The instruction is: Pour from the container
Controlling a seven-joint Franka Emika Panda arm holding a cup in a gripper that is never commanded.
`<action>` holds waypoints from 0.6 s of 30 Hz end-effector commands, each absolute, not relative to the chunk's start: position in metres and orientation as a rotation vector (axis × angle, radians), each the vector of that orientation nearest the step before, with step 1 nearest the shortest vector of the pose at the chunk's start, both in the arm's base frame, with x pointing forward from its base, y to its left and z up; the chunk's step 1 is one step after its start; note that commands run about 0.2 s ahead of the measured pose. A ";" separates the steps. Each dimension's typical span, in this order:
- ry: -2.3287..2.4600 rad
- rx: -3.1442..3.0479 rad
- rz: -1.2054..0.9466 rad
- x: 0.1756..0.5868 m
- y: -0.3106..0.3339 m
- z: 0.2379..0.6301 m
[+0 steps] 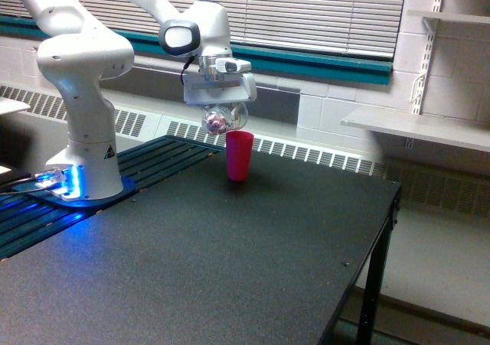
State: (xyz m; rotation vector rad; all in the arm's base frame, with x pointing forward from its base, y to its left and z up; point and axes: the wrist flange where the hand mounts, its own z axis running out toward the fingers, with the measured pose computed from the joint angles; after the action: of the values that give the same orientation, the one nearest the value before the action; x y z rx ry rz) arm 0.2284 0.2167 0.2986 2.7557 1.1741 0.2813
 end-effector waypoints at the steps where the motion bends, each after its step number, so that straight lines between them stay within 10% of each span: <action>1: 1.177 2.733 0.262 0.230 0.210 0.291; 18: 1.215 2.686 0.265 0.232 0.220 0.289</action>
State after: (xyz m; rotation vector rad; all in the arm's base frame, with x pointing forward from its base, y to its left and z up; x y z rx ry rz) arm 0.2320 0.2251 0.2950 2.7066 1.2098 0.2793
